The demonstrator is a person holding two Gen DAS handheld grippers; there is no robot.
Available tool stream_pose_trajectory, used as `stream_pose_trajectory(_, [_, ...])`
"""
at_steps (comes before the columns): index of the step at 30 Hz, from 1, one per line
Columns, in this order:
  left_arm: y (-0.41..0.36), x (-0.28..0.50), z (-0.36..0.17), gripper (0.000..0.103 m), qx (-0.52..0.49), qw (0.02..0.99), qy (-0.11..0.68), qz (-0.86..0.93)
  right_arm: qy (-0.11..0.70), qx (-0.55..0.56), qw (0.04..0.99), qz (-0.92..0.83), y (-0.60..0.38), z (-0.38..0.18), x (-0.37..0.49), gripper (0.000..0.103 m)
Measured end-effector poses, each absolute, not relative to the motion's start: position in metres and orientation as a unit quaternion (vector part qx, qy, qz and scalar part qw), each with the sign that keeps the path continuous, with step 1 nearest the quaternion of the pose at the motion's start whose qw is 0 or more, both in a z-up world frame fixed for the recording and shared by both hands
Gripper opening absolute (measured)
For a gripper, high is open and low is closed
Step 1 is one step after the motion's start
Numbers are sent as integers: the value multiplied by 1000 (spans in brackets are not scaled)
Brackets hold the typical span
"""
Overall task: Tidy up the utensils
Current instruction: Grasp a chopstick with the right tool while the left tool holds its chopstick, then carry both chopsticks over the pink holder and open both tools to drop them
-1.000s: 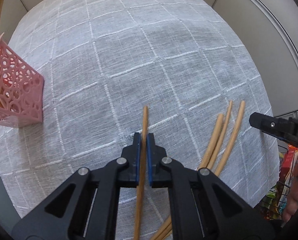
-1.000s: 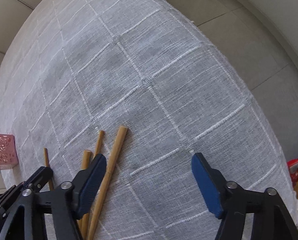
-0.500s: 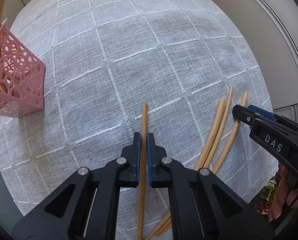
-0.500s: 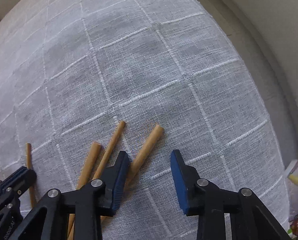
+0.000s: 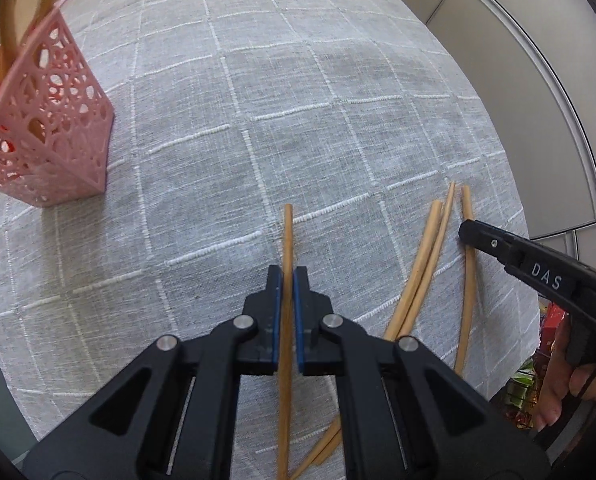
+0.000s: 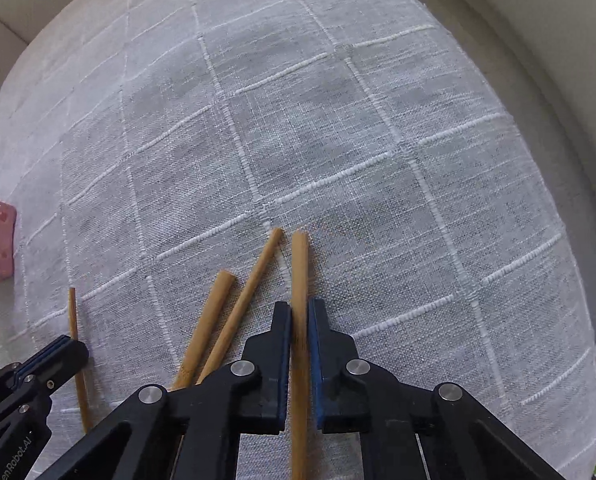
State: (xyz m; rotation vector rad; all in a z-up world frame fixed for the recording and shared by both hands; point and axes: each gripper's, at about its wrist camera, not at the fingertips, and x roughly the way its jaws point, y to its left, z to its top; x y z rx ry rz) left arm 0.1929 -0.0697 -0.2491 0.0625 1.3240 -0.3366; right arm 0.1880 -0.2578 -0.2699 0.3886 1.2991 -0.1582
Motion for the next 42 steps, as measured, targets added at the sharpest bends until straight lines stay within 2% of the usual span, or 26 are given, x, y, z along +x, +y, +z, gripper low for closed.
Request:
stream_pose_trajectory(11, [-32,170,-187,6,16,824,544,-158,539,232,809,-44,-285,-224,161,7])
stream_pose_trajectory(19, [-28,154,-137,6,0,862,475,-176,480,214,851,-19,-268,-176,141,7])
stream_pose_trajectory(32, [-8,137,-90,6,-34,907,383,-170,375,194,905,52,-234,-107,110,7])
stream_pose_trajectory(42, [25,127,-53,6,-63,940,306,-140,313,197,924,94,-212,-85,116,7])
